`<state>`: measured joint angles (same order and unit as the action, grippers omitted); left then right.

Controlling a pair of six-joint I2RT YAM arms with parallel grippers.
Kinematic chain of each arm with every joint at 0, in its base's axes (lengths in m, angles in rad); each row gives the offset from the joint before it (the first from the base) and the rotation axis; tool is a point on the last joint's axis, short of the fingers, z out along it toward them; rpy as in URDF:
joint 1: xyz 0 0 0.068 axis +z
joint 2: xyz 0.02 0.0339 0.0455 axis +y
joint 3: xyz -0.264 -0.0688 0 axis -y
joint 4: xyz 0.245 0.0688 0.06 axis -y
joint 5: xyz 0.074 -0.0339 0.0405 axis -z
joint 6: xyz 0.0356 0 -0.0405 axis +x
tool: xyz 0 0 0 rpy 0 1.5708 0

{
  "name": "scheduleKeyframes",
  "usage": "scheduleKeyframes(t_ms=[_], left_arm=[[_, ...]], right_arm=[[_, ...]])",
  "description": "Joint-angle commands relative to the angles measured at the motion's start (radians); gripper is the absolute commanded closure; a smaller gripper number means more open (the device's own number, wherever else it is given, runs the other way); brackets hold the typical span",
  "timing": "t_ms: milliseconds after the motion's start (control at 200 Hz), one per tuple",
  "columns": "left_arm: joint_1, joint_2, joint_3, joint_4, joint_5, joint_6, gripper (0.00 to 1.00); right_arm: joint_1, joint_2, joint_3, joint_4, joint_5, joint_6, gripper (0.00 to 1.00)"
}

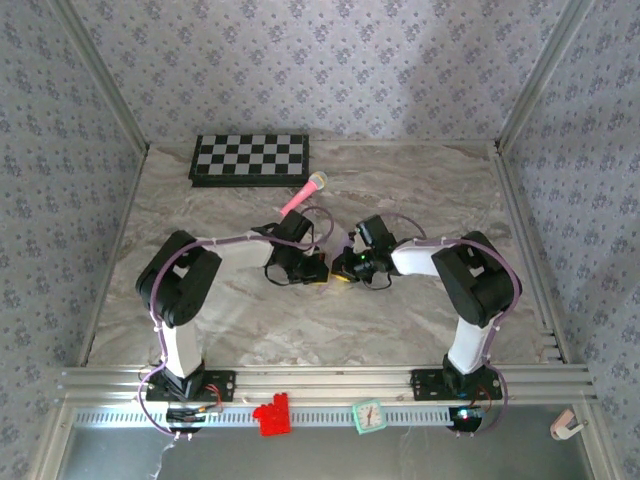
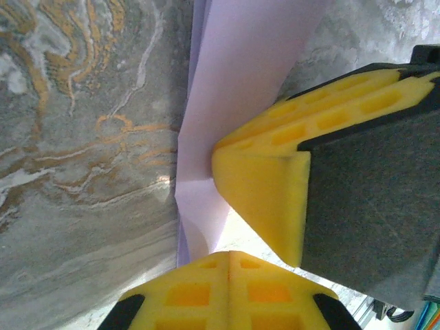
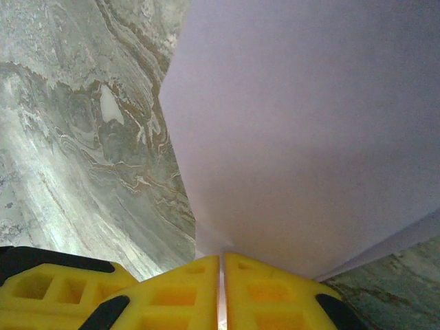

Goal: Fold a paper plane with a square sheet of paper (pick it up from the middle)
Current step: Fold the wing for the fifth time at the center of the table.

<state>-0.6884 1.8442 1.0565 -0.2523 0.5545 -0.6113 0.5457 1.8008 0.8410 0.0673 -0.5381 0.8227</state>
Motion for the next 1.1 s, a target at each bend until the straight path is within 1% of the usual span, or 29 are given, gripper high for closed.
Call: scheduleKeyframes(t_ms=[0, 355, 495, 725, 1094], left_arm=[[-0.006, 0.023, 0.033, -0.029, 0.021, 0.021, 0.95], [-0.013, 0.058, 0.047, -0.129, 0.013, 0.043, 1.0], [-0.016, 0.065, 0.049, -0.144, 0.006, 0.048, 1.0], [-0.025, 0.075, 0.042, -0.189, -0.037, 0.064, 1.0], [-0.029, 0.049, -0.02, -0.223, -0.074, 0.073, 1.0]], right_arm=[[-0.001, 0.037, 0.006, -0.048, 0.024, 0.0, 0.88], [-0.004, 0.062, 0.017, -0.053, 0.032, 0.004, 0.88], [-0.007, 0.066, 0.02, -0.058, 0.035, 0.006, 0.88], [-0.009, 0.071, 0.021, -0.072, 0.046, 0.007, 0.88], [-0.014, 0.078, 0.02, -0.098, 0.064, 0.006, 0.88]])
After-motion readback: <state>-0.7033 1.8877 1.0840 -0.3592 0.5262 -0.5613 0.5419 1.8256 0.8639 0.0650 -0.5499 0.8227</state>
